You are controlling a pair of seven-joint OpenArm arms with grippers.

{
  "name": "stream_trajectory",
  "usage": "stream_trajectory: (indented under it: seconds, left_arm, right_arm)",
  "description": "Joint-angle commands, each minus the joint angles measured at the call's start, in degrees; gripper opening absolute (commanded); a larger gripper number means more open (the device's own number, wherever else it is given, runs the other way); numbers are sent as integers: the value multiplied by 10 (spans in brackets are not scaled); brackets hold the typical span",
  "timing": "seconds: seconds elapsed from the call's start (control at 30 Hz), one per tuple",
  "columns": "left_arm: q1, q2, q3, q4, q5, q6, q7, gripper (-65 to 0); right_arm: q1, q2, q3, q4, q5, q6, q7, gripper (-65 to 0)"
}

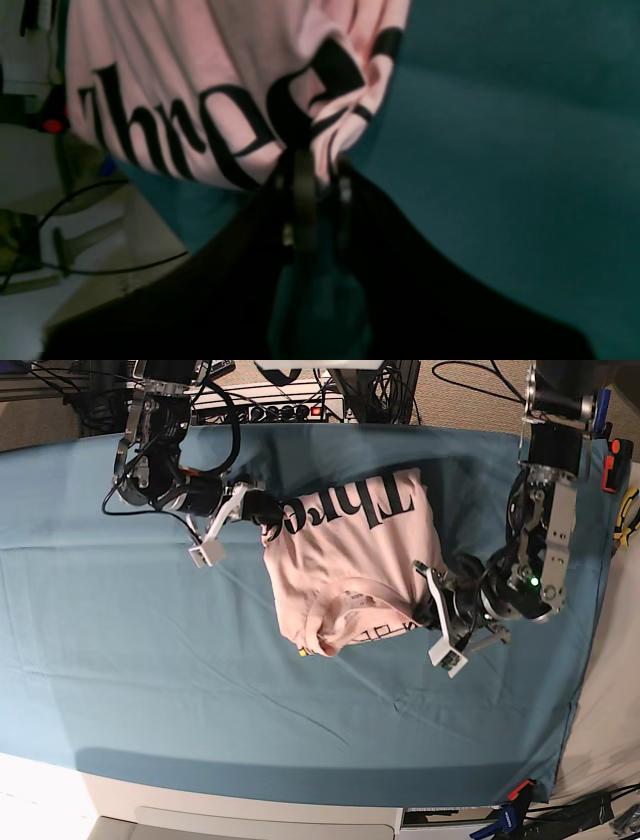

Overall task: Fold the T-shirt properly
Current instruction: 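Drag the folded shirt with both grippers to square it on the cloth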

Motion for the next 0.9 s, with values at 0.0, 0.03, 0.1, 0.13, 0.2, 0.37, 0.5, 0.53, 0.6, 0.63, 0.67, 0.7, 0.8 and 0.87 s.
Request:
stream_trajectory:
  seconds: [0.0, 0.03, 0.1, 0.13, 0.2, 0.37, 0.5, 0.53, 0.6, 0.63, 0.67, 0.7, 0.8, 0.87]
  left_arm:
    - [-21, -4, -4, 4, -3, 2, -14, -650]
    - [-25, -3, -4, 0, -4, 2, -13, -650]
    - [-33, -2, -4, -7, -4, 3, -13, -650]
    - [-35, -1, -4, -9, -4, 2, -13, -650]
    - [-38, -2, -4, -12, -4, 2, -14, -650]
    - [-38, -1, -4, -16, -6, 2, -14, -650]
    - [-38, -2, -4, -17, -5, 2, -15, -650]
    - [-38, -1, -4, -17, -5, 2, -16, -650]
    - [-38, -1, -4, -18, -5, 2, -19, -650]
    - [-39, -1, -4, -18, -5, 2, -19, -650]
    - [-39, -2, -4, -18, -5, 2, -19, -650]
    - [-40, -1, -4, -18, -3, 2, -19, -650]
    - [-42, -2, -4, -18, 3, 3, -20, -650]
    - [-44, -2, -4, -18, 17, 5, -22, -650]
  right_arm:
    - [-2, -1, -1, 7, 6, 2, -5, -650]
    - [-6, -4, -1, 7, 10, 2, -5, -650]
    - [-11, -9, -1, 8, 19, 2, -5, -650]
    - [-13, -13, -1, 9, 23, 2, -5, -650]
    - [-17, -19, -2, 9, 29, 2, -5, -650]
    - [-20, -40, -4, 9, 31, 2, -5, -650]
    - [-22, -49, -19, 9, 30, 4, -5, -650]
    - [-23, -50, -26, 9, 30, 4, -5, -650]
    - [-23, -50, -38, 9, 28, 7, -5, -650]
    - [-23, -50, -44, 9, 28, 9, -5, -650]
    - [-23, -50, -50, 9, 28, 10, -5, -650]
    - [-23, -50, -54, 9, 28, 10, -5, -650]
    - [-23, -50, -58, 9, 25, 10, -5, -650]
    - [-23, -50, -58, 9, 16, 10, -5, -650]
